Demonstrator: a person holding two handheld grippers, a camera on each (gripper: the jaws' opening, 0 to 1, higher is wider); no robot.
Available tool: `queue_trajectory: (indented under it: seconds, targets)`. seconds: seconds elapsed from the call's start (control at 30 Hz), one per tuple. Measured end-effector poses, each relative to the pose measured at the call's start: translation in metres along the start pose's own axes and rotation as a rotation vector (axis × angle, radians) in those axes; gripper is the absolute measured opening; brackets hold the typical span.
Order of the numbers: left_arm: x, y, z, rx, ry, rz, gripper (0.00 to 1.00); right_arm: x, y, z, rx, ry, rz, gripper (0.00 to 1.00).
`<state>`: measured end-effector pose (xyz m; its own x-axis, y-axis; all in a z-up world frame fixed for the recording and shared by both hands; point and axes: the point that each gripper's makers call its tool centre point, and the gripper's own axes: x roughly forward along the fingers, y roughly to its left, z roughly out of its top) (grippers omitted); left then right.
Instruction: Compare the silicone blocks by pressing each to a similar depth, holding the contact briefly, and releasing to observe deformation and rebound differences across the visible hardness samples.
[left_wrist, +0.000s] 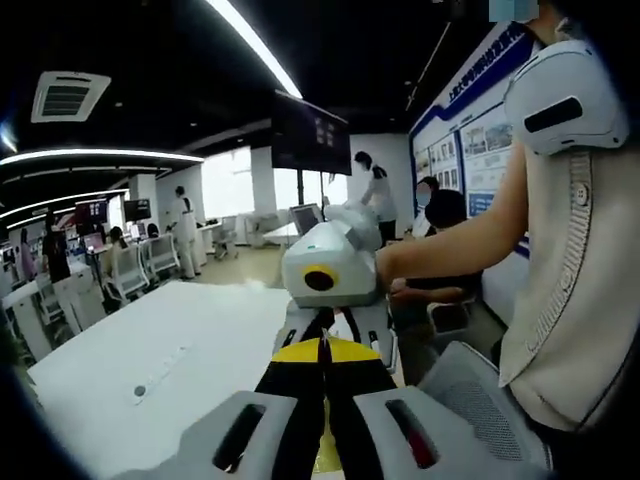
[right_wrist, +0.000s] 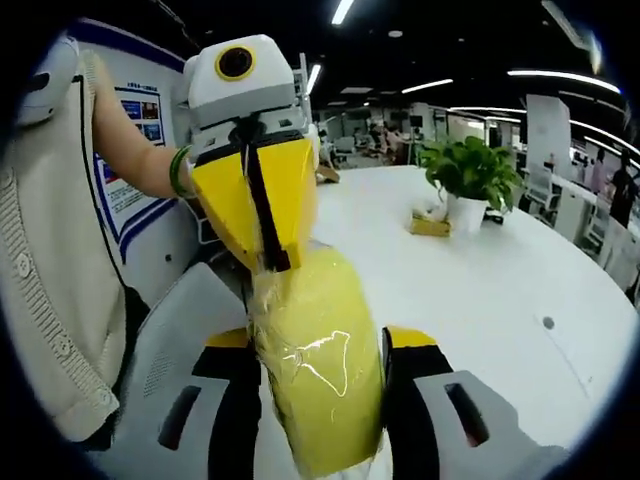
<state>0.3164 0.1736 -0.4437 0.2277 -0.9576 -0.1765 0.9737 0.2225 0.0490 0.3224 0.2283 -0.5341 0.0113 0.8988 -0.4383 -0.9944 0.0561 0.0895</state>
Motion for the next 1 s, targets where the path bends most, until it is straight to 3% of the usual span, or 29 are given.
queue_trajectory:
  seconds: [0.2,0.3,0.57,1.0]
  targets:
    - [-0.003,-0.007,-0.002,0.030,0.008,-0.016,0.00,0.001,0.008,-0.001,-0.029,0.008,0.004,0.27]
    - [-0.005,-0.013,-0.002,0.057,0.009,-0.035,0.00,0.000,0.009,-0.001,-0.087,0.027,-0.015,0.22]
    - [-0.008,-0.025,-0.001,0.120,0.005,-0.053,0.00,0.000,0.018,-0.001,-0.088,0.046,-0.003,0.12]
    - [-0.009,-0.028,-0.004,0.176,0.018,-0.038,0.00,0.002,0.021,-0.005,-0.080,0.068,-0.012,0.08]
